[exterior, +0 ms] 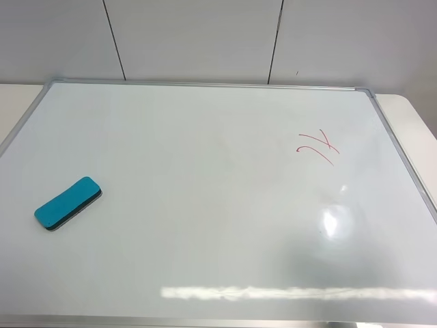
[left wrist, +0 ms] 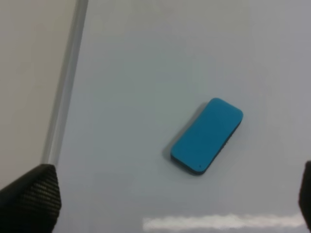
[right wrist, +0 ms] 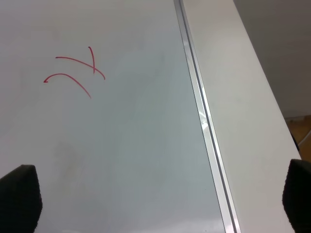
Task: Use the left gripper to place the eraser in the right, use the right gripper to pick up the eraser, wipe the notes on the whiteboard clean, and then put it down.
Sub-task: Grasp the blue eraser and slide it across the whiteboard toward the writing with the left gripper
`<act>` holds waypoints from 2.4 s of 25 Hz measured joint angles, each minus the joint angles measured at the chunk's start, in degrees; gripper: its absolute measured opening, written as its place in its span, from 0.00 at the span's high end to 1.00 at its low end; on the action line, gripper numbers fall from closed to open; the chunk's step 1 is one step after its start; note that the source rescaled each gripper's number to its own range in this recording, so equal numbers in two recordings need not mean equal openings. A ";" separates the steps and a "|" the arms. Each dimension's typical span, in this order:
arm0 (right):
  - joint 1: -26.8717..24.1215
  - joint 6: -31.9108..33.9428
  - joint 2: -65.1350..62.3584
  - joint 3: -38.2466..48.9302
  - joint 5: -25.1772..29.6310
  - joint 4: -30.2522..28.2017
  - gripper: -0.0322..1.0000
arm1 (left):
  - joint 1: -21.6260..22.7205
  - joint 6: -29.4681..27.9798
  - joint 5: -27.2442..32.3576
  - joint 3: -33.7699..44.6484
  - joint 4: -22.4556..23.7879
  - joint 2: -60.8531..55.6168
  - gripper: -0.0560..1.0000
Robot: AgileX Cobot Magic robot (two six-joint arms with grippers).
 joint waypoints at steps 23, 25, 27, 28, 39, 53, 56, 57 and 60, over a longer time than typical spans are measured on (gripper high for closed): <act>0.00 0.00 0.00 0.00 0.00 0.00 0.00 | 0.00 4.92 2.42 -13.68 -0.56 38.52 0.41; 0.00 0.00 0.00 0.00 0.00 0.00 0.00 | 0.00 7.09 2.47 -15.58 -0.56 45.44 0.52; 0.00 0.00 0.00 0.00 0.00 0.00 0.00 | -0.13 8.77 2.52 -17.13 -0.56 52.70 0.72; 0.00 0.00 0.00 0.00 0.00 0.00 0.00 | -0.42 9.29 2.47 -17.88 -0.51 55.74 0.81; 0.00 0.00 0.00 0.00 0.00 0.00 0.00 | -4.99 9.81 -5.54 -20.45 -2.86 84.86 0.94; 0.00 0.00 0.00 0.00 0.00 0.00 0.00 | -8.49 19.50 -17.25 -20.53 0.13 99.20 0.94; 0.00 0.00 0.00 0.00 0.00 0.00 0.00 | -8.49 20.09 -18.46 -20.46 1.10 101.17 0.94; 0.00 0.00 0.00 0.00 0.00 0.00 0.00 | -8.49 20.09 -19.30 -20.20 1.89 101.83 0.94; 0.00 0.00 0.00 0.00 0.00 0.00 0.00 | -8.49 19.89 -21.27 -19.17 2.46 102.26 0.94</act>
